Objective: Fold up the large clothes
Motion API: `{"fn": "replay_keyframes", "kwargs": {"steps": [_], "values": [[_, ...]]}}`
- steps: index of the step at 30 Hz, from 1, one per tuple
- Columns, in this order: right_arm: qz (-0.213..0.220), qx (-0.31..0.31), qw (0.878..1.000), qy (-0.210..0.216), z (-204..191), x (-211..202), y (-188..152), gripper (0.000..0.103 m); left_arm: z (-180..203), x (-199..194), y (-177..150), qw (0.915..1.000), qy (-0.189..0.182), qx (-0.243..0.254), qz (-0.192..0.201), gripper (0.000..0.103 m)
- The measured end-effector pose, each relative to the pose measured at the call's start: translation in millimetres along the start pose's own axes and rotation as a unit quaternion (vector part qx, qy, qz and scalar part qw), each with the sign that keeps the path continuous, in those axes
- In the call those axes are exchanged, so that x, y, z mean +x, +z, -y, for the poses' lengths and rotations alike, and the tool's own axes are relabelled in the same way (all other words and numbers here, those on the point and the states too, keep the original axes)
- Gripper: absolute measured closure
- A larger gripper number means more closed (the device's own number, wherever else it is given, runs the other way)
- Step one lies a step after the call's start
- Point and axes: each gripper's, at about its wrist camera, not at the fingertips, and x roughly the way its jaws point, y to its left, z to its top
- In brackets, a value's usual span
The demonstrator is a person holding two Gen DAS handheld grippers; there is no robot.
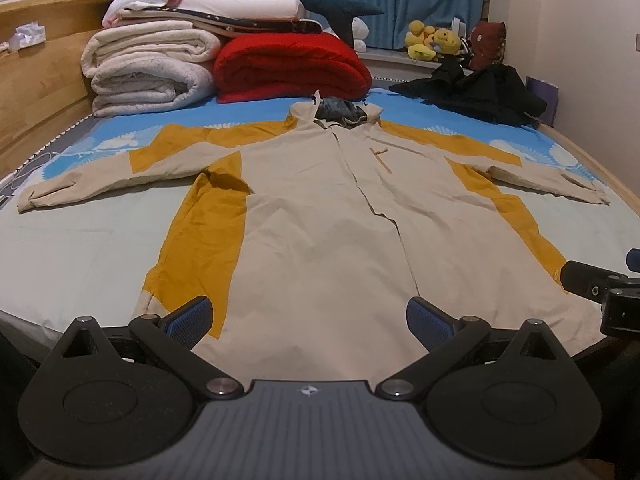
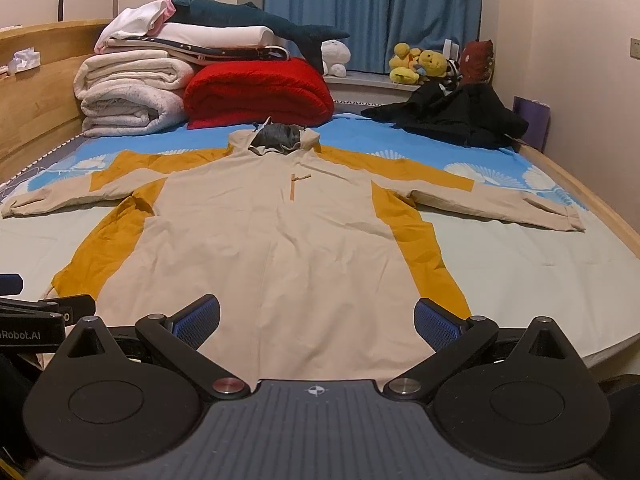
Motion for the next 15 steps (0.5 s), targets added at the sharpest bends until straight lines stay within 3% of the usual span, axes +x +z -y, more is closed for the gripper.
{"fn": "replay_keyframes", "kwargs": {"steps": [15], "values": [[0.004, -0.005, 1.000, -0.004, 0.1, -0.2, -1.1, 0.001, 0.4, 0.2, -0.8, 1.0000, 0.001, -0.001, -0.001, 0.000]]}}
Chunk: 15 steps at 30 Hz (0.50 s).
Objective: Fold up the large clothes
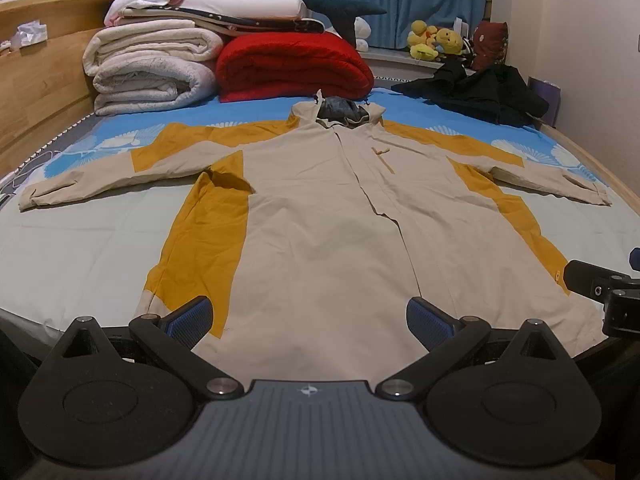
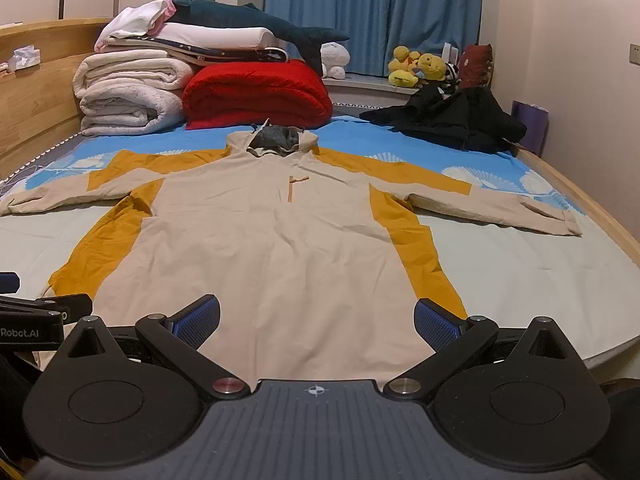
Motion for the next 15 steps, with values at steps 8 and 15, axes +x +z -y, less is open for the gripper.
{"fn": "replay_keyframes", "kwargs": {"steps": [8, 15], "values": [[0.001, 0.000, 1.000, 0.000, -0.2, -0.1, 0.2, 0.001, 0.1, 0.5, 0.1, 1.0000, 0.000, 0.000, -0.001, 0.000], [0.003, -0.002, 1.000, 0.000, -0.6, -1.2, 2.2, 0.001, 0.4, 0.7, -0.3, 1.0000, 0.000, -0.001, -0.001, 0.000]]}}
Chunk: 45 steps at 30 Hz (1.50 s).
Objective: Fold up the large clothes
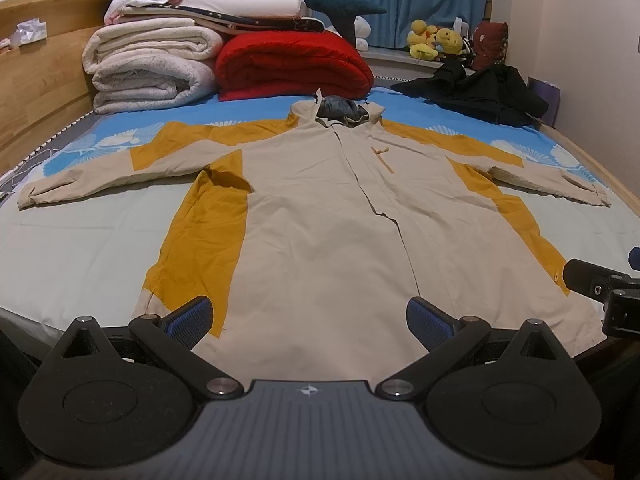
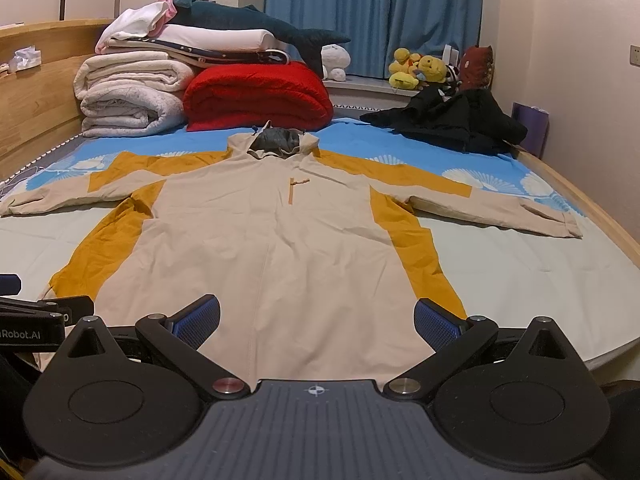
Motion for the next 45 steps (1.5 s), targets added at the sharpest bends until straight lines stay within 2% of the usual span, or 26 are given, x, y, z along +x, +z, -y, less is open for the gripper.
{"fn": "replay_keyframes", "kwargs": {"steps": [35, 45], "values": [[0.002, 0.000, 1.000, -0.001, -1.2, -0.2, 1.6, 0.001, -0.4, 0.0, 0.2, 1.0000, -0.001, -0.001, 0.000, 0.000], [0.024, 0.008, 1.000, -0.009, 2.4, -5.6, 5.9, 0.003, -0.4, -0.9, -0.5, 1.0000, -0.001, -0.003, 0.006, 0.000]]}}
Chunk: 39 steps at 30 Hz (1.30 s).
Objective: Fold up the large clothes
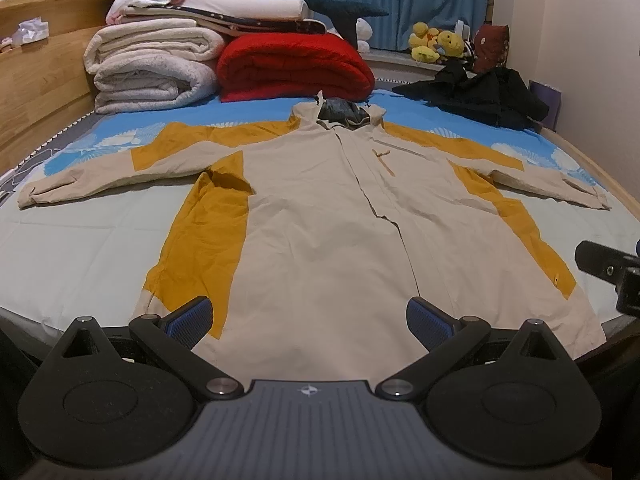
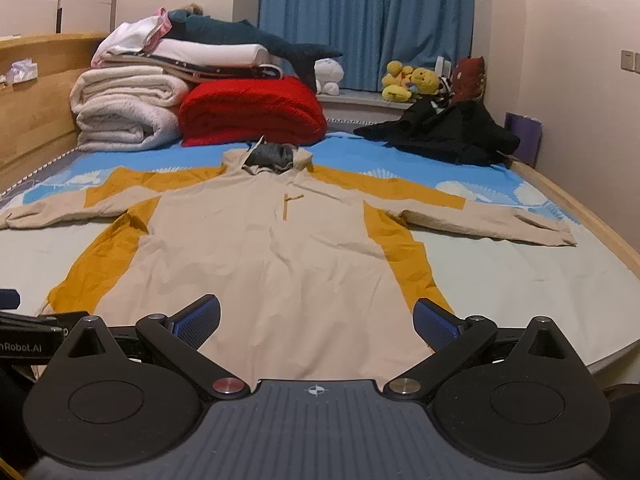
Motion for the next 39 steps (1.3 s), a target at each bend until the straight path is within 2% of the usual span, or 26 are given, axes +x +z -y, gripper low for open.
{"fn": "replay_keyframes", "kwargs": {"steps": [2, 5, 9, 11, 15, 19, 26, 28, 32, 34, 37, 39], "values": [[0.007, 0.002, 1.000, -0.003, 1, -1, 2, 0.003, 0, -2, 1, 1.0000, -0.002, 0.002, 0.009, 0.001], [0.028, 0.007, 1.000, -0.011, 3, -5, 3, 0.007, 0, -6, 8, 0.9994, -0.001, 0.010, 0.032, 0.010], [0.081, 0.032, 0.996, -0.027, 13, -15, 8, 0.008, -7, -8, 33, 0.9987, -0.009, 0.002, 0.051, 0.027], [0.110, 0.035, 0.992, -0.040, 18, -20, 12, 0.010, -11, -10, 52, 0.9978, -0.018, 0.000, 0.065, 0.030], [0.157, 0.041, 0.985, -0.067, 28, -30, 25, 0.012, -14, -2, 94, 0.9940, -0.036, 0.028, 0.099, 0.035], [0.148, 0.060, 0.985, -0.065, 35, -24, 31, 0.012, -22, 22, 131, 0.9914, -0.053, 0.040, 0.113, 0.035], [0.123, 0.069, 0.988, -0.068, 33, 6, 31, 0.013, -40, 110, 191, 0.9905, -0.088, 0.059, 0.088, 0.042], [0.118, 0.073, 0.988, -0.065, 33, 10, 35, 0.016, -52, 144, 206, 0.9891, -0.109, 0.063, 0.076, 0.043], [0.116, 0.062, 0.989, -0.060, 33, 14, 49, 0.025, -88, 212, 215, 0.9864, -0.147, 0.060, 0.041, 0.043], [0.118, 0.055, 0.990, -0.053, 33, 21, 62, 0.037, -111, 241, 207, 0.9900, -0.133, 0.037, 0.028, 0.043], [0.126, 0.048, 0.990, -0.038, 32, 38, 85, 0.050, -146, 280, 193, 0.9939, -0.106, -0.028, -0.013, 0.044], [0.131, 0.045, 0.990, -0.024, 30, 57, 105, 0.052, -164, 298, 193, 0.9948, -0.087, -0.049, -0.024, 0.043]]}}
